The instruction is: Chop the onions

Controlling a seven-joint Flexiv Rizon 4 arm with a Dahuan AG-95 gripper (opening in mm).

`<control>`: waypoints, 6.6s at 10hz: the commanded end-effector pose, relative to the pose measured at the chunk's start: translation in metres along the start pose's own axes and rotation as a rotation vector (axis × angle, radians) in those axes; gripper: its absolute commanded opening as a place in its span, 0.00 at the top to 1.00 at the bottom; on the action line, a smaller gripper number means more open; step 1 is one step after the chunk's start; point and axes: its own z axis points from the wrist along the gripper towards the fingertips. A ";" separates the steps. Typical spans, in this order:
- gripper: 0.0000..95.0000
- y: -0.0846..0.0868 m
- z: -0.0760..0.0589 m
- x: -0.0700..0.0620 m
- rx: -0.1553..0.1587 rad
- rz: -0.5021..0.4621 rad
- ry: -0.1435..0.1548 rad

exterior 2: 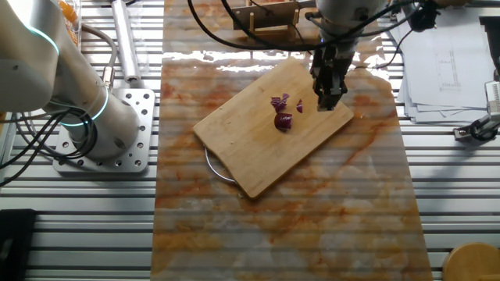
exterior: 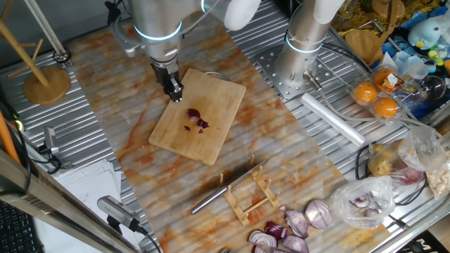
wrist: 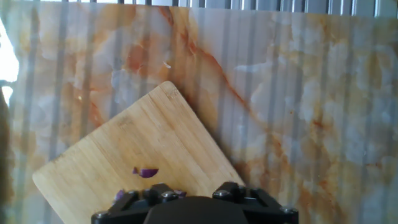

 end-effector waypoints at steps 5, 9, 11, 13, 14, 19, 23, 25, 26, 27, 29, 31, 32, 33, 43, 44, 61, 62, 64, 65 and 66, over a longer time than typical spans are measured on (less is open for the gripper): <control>1.00 0.003 0.005 0.004 -0.059 -0.019 0.017; 1.00 0.037 0.016 0.001 -0.108 0.015 0.023; 1.00 0.075 0.020 0.000 -0.104 -0.005 0.026; 1.00 0.079 0.017 -0.008 -0.121 -0.048 0.061; 1.00 0.079 0.017 -0.008 -0.122 -0.061 0.067; 1.00 0.077 0.019 -0.005 -0.069 -0.188 0.080; 1.00 0.077 0.019 -0.005 -0.125 -0.205 0.061; 1.00 0.077 0.019 -0.005 -0.135 -0.232 0.059; 1.00 0.077 0.019 -0.005 -0.137 -0.251 0.069; 1.00 0.088 0.015 -0.006 -0.140 -0.245 0.093; 1.00 0.140 -0.001 -0.003 -0.142 -0.190 0.099; 1.00 0.191 -0.013 -0.002 -0.149 -0.126 0.109; 1.00 0.212 -0.015 -0.001 -0.146 -0.092 0.114; 1.00 0.234 -0.015 0.001 -0.144 -0.061 0.115; 1.00 0.237 -0.014 0.002 -0.141 -0.135 0.113; 1.00 0.237 -0.014 0.002 -0.151 -0.123 0.110; 1.00 0.251 -0.002 -0.015 -0.118 0.124 0.100; 1.00 0.243 -0.001 -0.016 -0.122 0.130 0.101; 1.00 0.231 0.004 -0.018 -0.148 0.191 0.110; 1.00 0.228 0.007 -0.019 -0.156 0.208 0.109; 1.00 0.228 0.008 -0.019 -0.158 0.206 0.112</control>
